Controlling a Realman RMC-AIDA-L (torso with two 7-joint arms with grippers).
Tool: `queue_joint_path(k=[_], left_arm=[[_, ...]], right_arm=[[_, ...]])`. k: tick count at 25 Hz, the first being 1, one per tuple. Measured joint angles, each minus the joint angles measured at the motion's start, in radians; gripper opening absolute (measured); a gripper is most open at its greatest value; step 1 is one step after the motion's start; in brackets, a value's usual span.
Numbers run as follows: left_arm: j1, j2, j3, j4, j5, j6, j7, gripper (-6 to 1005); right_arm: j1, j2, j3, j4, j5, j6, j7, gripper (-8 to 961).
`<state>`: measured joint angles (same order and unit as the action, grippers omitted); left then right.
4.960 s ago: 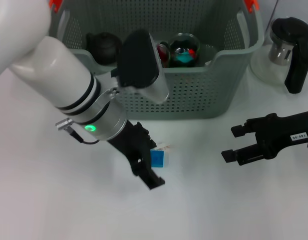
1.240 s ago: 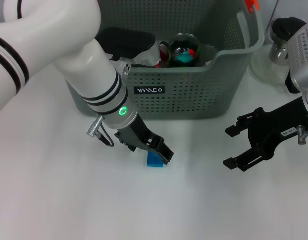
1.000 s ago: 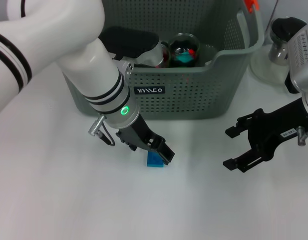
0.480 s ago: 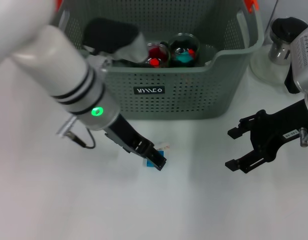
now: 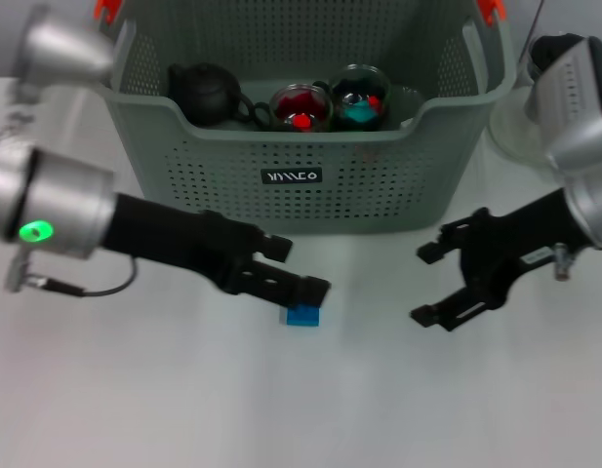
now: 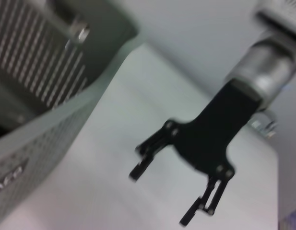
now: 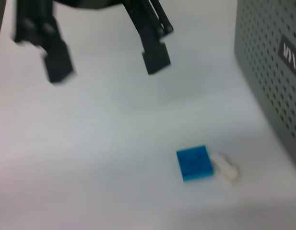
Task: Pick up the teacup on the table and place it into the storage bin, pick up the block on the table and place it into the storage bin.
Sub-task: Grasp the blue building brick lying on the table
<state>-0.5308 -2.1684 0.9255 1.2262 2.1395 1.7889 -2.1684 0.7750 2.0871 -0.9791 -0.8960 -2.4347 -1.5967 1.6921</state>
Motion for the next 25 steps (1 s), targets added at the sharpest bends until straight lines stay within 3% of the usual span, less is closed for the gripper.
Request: queue_joint_path(k=[3,7,14,18,25], left_arm=[[0.016,0.004,-0.124,-0.06,-0.035,0.065,0.163,951],[0.028,0.012,-0.215,-0.108,-0.06,0.148,0.318,951],[0.047,0.019,-0.306,-0.135,-0.076,0.229,0.493,951],[0.055,0.03,-0.377,-0.139,-0.077,0.271,0.546,951],[0.066,0.032,-0.387,-0.14,-0.078,0.273,0.569,951]], right_arm=[[0.03,0.011,-0.003,0.036,0.013,0.022,0.008,915],[0.096,0.012,-0.007,0.16,0.037,0.088,0.009,915],[0.2,0.019,-0.06,0.335,0.065,0.25,0.01,916],[0.215,0.02,-0.117,0.361,0.137,0.3,0.008,915],[0.211,0.023,-0.256,0.367,0.257,0.339,0.01,912]])
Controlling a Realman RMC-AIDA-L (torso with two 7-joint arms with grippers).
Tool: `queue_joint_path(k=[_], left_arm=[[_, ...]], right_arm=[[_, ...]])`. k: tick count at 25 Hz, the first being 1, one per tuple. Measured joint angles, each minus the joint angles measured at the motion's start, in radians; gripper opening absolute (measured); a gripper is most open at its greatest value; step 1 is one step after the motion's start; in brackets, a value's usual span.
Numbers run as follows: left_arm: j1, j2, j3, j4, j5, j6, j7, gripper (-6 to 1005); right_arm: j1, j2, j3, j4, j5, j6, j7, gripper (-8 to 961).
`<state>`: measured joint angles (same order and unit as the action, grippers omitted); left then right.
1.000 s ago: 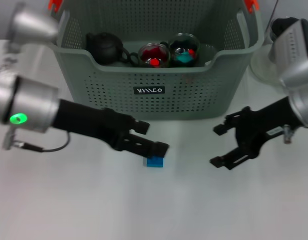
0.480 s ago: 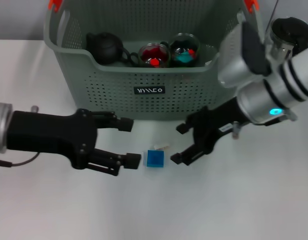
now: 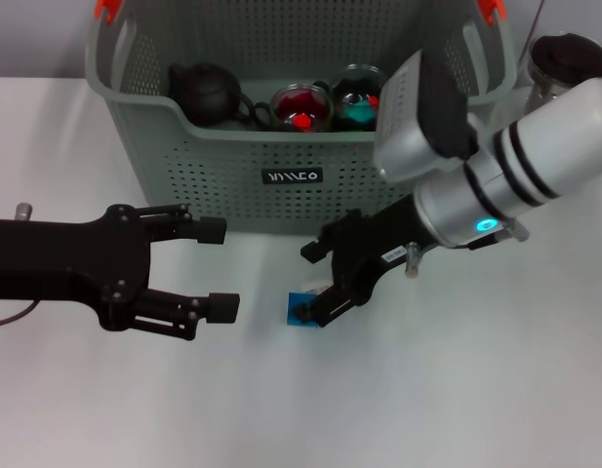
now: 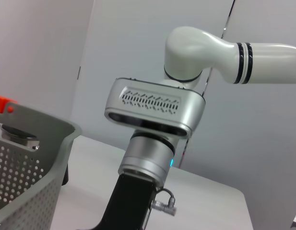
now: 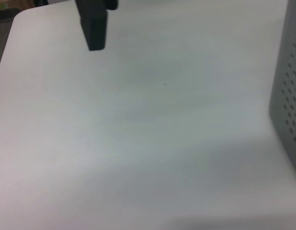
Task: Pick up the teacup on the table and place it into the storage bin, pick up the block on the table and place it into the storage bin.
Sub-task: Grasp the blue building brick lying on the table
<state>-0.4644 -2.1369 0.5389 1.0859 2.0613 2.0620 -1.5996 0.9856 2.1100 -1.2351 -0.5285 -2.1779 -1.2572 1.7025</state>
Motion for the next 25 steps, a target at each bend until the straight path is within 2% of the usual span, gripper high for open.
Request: queue_joint_path(k=[8,11,20,25], left_arm=[[-0.005,0.0,-0.001,0.0,-0.001,0.001,-0.012,951],[-0.005,0.0,-0.002,0.0,-0.001,0.001,-0.014,951],[-0.005,-0.001,-0.002,-0.002,-0.001,-0.004,-0.016,951],[-0.005,-0.003,-0.002,-0.004,-0.001,-0.007,-0.016,950]], right_arm=[[-0.005,0.002,-0.275,0.038,0.194,0.151,-0.009,899],[-0.012,0.003,-0.347,0.041,0.247,0.189,-0.01,893],[-0.03,0.009,-0.492,0.042,0.359,0.296,-0.014,876],[-0.038,0.009,-0.529,0.042,0.4,0.336,-0.016,866]])
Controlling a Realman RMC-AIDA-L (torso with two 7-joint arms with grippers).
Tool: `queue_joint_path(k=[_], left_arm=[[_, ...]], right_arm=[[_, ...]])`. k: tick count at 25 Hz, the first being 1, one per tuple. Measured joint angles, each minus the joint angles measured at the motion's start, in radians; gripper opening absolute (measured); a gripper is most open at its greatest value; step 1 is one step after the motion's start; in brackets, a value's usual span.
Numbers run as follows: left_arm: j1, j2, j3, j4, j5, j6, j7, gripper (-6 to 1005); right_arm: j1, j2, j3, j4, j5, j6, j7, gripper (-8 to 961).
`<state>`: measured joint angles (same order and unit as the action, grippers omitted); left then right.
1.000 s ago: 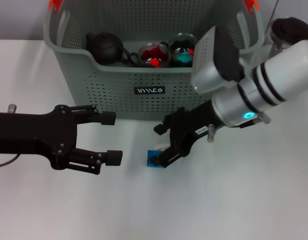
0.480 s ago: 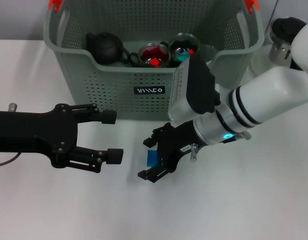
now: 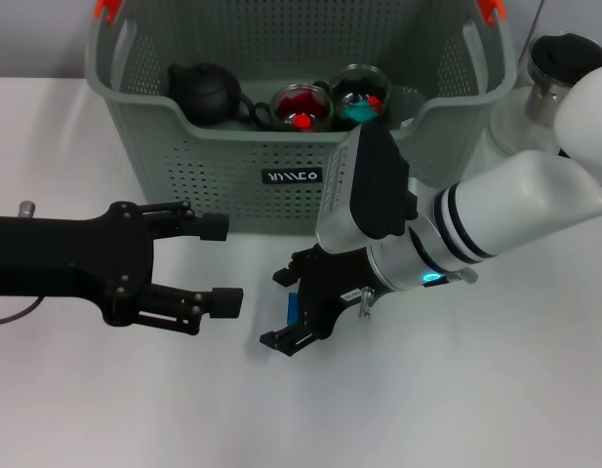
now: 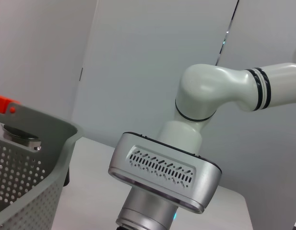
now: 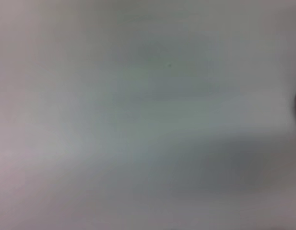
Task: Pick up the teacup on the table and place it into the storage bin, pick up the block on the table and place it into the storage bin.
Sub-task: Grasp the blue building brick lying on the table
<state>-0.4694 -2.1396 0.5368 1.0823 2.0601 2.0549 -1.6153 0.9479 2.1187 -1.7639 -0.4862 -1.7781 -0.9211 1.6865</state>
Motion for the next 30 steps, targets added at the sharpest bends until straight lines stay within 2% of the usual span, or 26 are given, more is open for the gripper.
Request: queue_joint_path(k=[30], left_arm=[[0.0,-0.002,0.0,-0.007,0.0,-0.003,-0.017,950]], right_arm=[[-0.02,-0.006,-0.003,0.009,0.003,0.007,0.01,809]])
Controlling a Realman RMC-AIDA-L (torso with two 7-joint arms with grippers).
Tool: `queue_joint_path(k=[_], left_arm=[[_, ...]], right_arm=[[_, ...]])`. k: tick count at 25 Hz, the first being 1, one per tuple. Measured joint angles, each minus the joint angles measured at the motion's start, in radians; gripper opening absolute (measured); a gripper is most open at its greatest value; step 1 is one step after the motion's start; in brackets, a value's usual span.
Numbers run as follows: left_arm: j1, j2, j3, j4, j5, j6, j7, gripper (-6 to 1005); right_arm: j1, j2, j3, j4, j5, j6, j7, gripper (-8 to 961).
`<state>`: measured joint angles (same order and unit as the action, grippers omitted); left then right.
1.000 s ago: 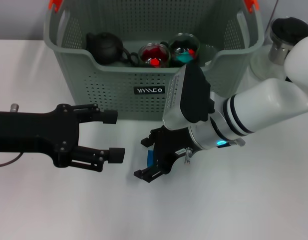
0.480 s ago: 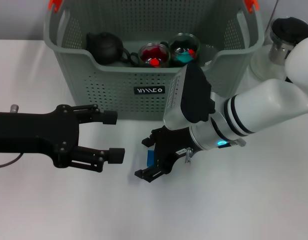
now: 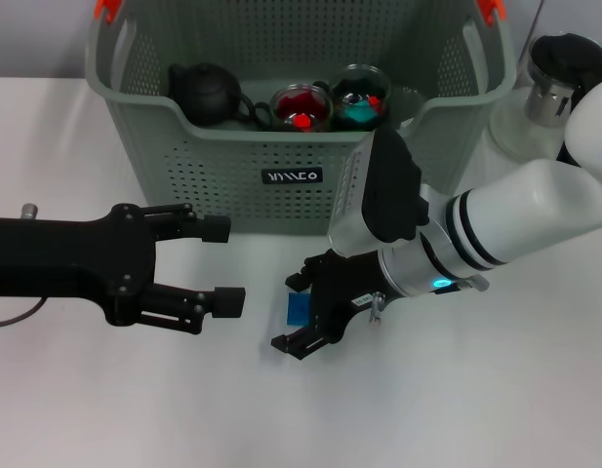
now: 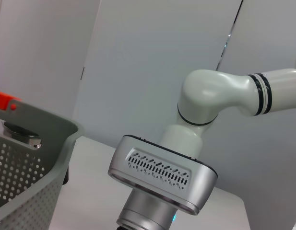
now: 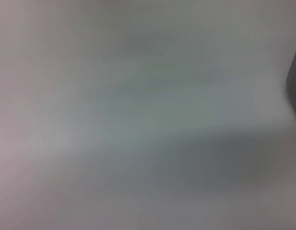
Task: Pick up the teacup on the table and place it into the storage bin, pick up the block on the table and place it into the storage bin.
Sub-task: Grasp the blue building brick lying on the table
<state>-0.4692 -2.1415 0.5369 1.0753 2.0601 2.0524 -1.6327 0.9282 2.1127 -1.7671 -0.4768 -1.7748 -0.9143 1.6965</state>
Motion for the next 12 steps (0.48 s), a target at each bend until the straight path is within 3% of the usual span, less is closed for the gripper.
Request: queue_joint_path(k=[12], left_arm=[[0.0,-0.002,0.0,0.001,0.0,0.002,-0.012,950]], right_arm=[[-0.016,-0.008,0.001,-0.011,-0.002,-0.01,-0.005,787]])
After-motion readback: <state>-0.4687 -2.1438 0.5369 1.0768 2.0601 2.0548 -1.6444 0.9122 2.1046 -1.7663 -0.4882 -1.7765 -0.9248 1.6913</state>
